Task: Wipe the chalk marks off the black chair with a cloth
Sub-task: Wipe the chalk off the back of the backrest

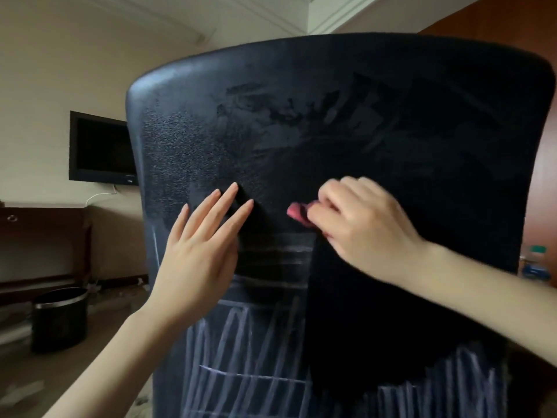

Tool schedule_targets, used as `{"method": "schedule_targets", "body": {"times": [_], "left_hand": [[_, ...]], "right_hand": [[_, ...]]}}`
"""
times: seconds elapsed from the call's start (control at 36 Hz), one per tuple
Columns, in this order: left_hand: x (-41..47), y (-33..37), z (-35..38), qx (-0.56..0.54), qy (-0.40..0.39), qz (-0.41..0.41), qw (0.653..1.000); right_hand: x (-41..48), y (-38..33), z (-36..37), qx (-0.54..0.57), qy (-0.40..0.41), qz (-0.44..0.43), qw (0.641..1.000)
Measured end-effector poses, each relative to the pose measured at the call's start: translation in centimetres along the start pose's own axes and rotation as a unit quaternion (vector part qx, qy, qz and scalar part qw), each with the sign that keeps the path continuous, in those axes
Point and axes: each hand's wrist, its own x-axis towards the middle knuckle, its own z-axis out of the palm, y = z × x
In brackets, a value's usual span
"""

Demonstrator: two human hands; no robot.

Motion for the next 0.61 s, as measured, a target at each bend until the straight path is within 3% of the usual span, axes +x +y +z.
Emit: {"method": "schedule_targets", "body": {"times": [0.06,0.11,0.17,0.19,0.22,0.25,0.28,0.31,0.33,0.36,0.42,0.47,0.56,0.61], "left_hand": [[0.0,0.0,0.0,-0.005,0.005,-0.001,1.000],[-0.1,-0.1,0.0,-0.007,0.004,-0.007,1.000],[-0.3,-0.3,0.0,-0.010,-0.003,-0.010,1.000],[-0.5,-0.4,0.0,-0.010,-0.007,-0.009,1.000],[-0.7,-0.5,0.0,-0.007,-0.010,-0.007,1.000],[-0.9,-0.7,-0.1,-0.003,-0.012,-0.005,1.000],[-1.1,-0.9,-0.1,0.001,-0.014,-0.004,1.000],[-1.3,-1.2,-0.2,0.006,-0.015,-0.004,1.000],[-1.5,-1.5,-0.4,0.007,-0.014,-0.007,1.000],[-1.6,-1.8,-0.5,0.006,-0.014,-0.010,1.000],[-1.8,-2.2,-0.6,0.001,-0.013,-0.014,1.000],[-1.8,-2.2,-0.4,-0.007,-0.007,-0.014,1.000],[-1.6,-2.1,0.1,-0.029,0.006,-0.013,0.999],[-1.6,-2.2,0.4,-0.036,0.013,-0.012,0.999]], "right_hand": [[0.4,-0.1,0.5,0.005,-0.007,0.014,1.000],[-2.3,-2.7,1.4,0.003,-0.014,-0.045,0.999],[-7.2,-7.0,2.8,0.020,-0.074,-0.084,0.993],[-10.3,-9.0,4.1,0.080,-0.125,-0.108,0.983],[-12.4,-10.5,4.7,0.215,-0.154,-0.110,0.958],[-14.4,-11.8,5.6,0.382,-0.226,-0.069,0.893],[-15.0,-12.3,6.2,0.465,-0.177,-0.124,0.859],[-16.0,-12.4,6.7,0.298,-0.189,-0.189,0.916],[-15.6,-12.2,5.9,0.148,-0.177,-0.286,0.930],[-14.8,-11.8,5.5,0.069,-0.213,-0.280,0.934],[-10.3,-10.0,3.4,0.074,-0.189,-0.169,0.964],[-5.9,-7.2,2.9,0.043,-0.086,-0.107,0.990],[-0.1,-2.7,2.5,0.017,-0.007,-0.047,0.999],[1.6,-1.6,2.4,0.014,0.005,-0.009,1.000]]}}
